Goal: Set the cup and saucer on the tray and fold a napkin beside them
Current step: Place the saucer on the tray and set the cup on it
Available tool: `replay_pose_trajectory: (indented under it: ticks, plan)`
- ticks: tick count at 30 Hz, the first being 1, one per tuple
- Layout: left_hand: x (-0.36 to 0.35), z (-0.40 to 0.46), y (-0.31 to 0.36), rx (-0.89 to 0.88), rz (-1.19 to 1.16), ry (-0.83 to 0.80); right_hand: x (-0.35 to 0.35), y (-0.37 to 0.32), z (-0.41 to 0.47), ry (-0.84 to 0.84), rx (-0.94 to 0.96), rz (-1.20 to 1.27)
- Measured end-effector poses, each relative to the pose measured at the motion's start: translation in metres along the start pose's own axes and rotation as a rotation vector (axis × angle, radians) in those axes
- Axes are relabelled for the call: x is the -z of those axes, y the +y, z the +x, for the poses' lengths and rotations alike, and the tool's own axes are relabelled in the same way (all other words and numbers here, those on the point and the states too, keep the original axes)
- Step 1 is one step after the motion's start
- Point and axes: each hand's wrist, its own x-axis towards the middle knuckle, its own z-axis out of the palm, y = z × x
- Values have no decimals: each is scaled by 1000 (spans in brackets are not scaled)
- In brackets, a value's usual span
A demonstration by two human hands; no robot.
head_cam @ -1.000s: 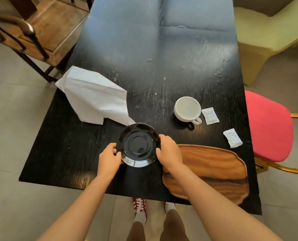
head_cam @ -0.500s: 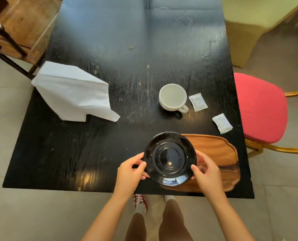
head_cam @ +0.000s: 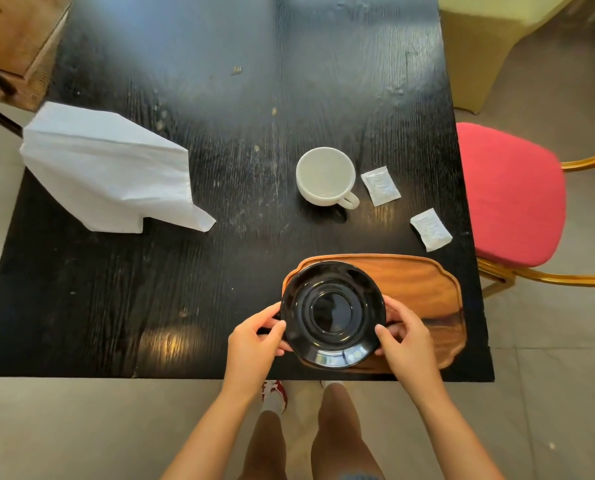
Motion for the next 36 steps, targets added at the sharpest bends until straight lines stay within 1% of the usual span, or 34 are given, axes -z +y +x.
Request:
replay_pose_trajectory:
  ticks: [5,13,16,18,20,22,24,26,29,31,33,36]
  plan:
    - [0,-1,1,3,29,-2,2,-2,0,-30,1,30]
    - [-2,-1,-3,-3,8,9,4,-4,3,-59,8,54]
    - [2,-1,-2,-19,68,-2,9,-8,4,-66,-15,17]
    - [12,4,4,-86,140,55,17,-16,7,-6,-42,-16]
    - [23,19,19,-201,223,113,27,-30,19,87,29,-72]
    - [32,43,42,-333,318,126,33,-50,38,151,192,-160]
    - [34,73,69,-513,458,103,31,-72,63,178,354,-267]
    - [29,103,93,-650,670,29,23,-92,86,169,482,-398]
    - [18,135,116,-708,968,-107,10,-110,113,101,583,-582]
    - [13,148,122,-728,1109,-172,4,-114,127,30,612,-672]
    - [11,154,125,-707,1176,-217,2,-115,137,-6,644,-698]
    - [11,152,122,-672,1144,-226,3,-117,144,14,704,-657]
